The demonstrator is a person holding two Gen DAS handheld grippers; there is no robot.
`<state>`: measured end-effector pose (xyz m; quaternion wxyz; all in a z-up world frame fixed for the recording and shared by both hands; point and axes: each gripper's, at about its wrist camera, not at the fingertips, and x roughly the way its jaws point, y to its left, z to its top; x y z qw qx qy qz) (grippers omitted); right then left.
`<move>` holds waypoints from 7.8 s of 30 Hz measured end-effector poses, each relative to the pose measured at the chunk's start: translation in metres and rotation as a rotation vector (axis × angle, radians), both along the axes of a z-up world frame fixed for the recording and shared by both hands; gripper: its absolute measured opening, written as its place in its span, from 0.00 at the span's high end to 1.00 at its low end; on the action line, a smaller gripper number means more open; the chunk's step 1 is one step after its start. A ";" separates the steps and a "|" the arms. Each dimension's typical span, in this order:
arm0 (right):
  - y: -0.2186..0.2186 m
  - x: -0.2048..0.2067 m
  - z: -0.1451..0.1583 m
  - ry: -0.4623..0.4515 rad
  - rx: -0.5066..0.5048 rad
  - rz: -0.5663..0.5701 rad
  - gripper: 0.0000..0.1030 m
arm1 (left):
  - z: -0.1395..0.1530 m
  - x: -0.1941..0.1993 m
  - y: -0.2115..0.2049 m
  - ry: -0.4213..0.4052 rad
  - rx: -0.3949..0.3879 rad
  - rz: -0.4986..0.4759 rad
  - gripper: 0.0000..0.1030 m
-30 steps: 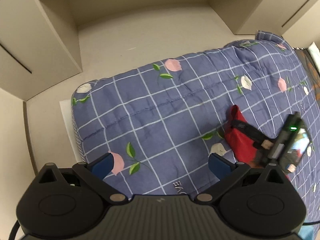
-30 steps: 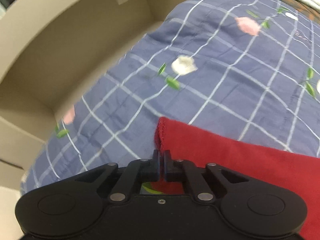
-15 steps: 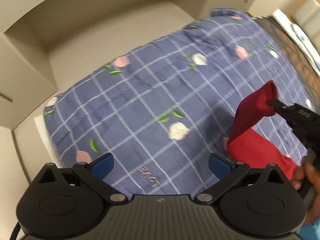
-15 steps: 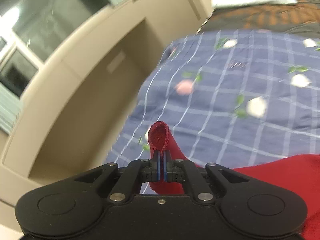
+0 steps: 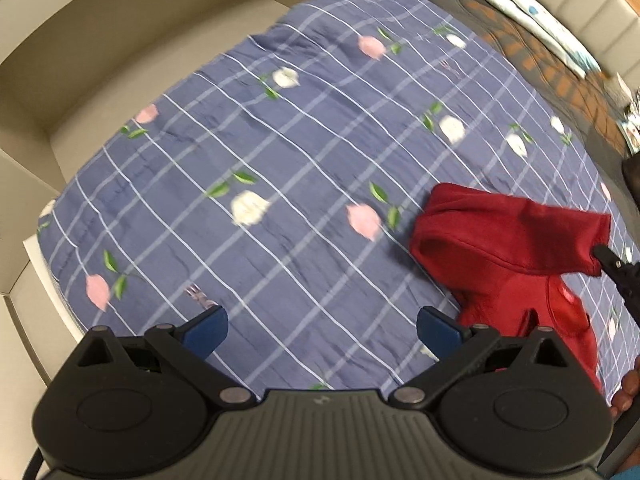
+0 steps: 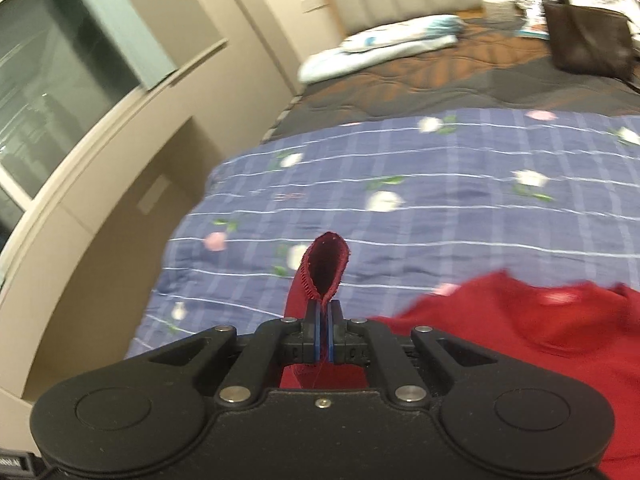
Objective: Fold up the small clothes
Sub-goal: 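Carry the held cuff across the sweater body and lay it down, then open the right gripper and move both grippers toward the sweater hem, then grasp the hem corners with the left gripper while the right gripper grasps the hem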
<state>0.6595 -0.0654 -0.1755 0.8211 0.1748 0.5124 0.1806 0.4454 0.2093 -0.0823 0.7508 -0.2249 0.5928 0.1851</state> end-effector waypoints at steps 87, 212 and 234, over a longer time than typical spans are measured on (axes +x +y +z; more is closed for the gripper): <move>-0.243 -0.296 -0.118 0.592 -0.183 -0.304 0.01 | -0.192 -0.043 -0.194 0.286 0.179 -0.395 0.00; -0.170 -0.403 -0.051 0.265 -0.536 0.361 0.38 | -0.133 -0.195 -0.204 0.000 0.234 -0.691 0.07; -0.136 -0.393 -0.094 0.113 -0.601 0.704 0.76 | -0.187 -0.204 -0.300 0.018 0.400 -1.131 0.01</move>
